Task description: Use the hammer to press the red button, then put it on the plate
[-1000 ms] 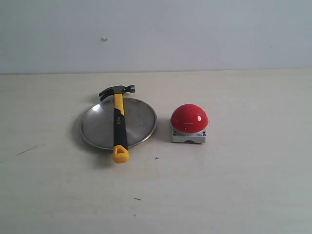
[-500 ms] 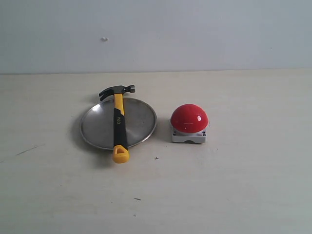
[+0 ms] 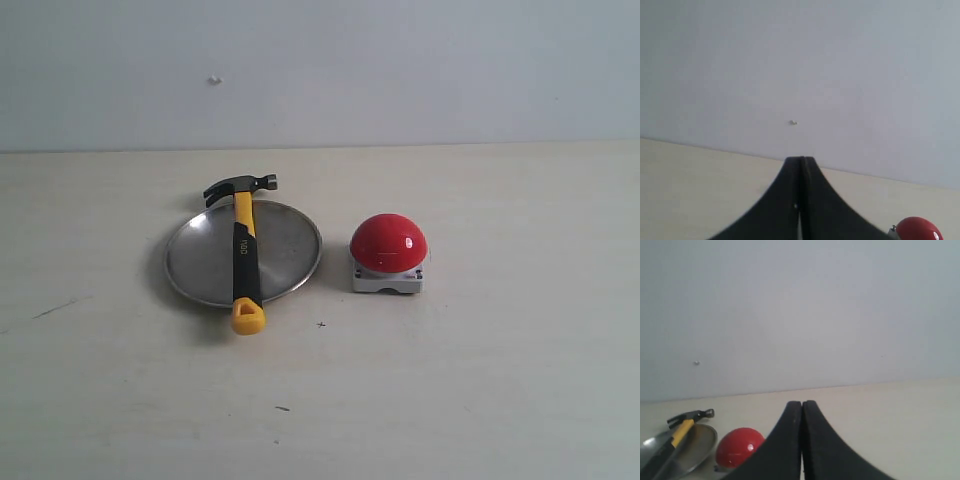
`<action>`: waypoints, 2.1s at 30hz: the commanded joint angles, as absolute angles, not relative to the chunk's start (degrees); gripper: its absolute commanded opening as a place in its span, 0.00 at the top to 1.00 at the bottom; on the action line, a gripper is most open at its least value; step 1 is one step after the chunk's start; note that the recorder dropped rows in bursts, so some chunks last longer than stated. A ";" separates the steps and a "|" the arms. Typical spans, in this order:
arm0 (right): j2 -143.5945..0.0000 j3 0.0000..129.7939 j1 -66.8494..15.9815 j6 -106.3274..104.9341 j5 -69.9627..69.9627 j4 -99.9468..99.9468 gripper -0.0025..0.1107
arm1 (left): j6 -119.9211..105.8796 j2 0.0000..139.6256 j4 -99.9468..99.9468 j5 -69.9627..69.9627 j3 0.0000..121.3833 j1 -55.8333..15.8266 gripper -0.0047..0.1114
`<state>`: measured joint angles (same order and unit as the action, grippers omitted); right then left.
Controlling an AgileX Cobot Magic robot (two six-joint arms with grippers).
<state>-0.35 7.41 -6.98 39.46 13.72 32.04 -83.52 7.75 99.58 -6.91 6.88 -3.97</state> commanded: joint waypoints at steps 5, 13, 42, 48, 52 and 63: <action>-2.16 0.00 -6.64 37.70 1.24 37.40 0.98 | -83.67 7.37 99.95 -7.16 6.69 -3.93 0.96; -2.06 0.00 -6.64 37.93 0.54 37.01 0.98 | -83.67 7.33 99.95 -7.16 6.69 -3.93 0.96; -2.06 0.00 -6.64 18.10 1.63 7.33 0.98 | -83.67 7.33 99.95 -7.29 6.69 -3.93 0.96; -2.06 0.00 -6.64 18.10 1.63 7.33 0.98 | -83.67 7.33 99.95 -7.29 6.69 -3.93 0.96; -2.06 0.00 -6.64 18.10 1.63 7.45 0.98 | -83.67 7.33 99.95 -7.29 6.69 -3.93 0.96; -2.06 0.00 -6.64 18.10 1.63 7.45 0.98 | -85.11 7.33 99.95 -6.19 6.69 -3.93 0.96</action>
<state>-1.95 0.23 -6.98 18.54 1.72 7.41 -85.01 7.75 99.58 -6.57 6.88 -3.97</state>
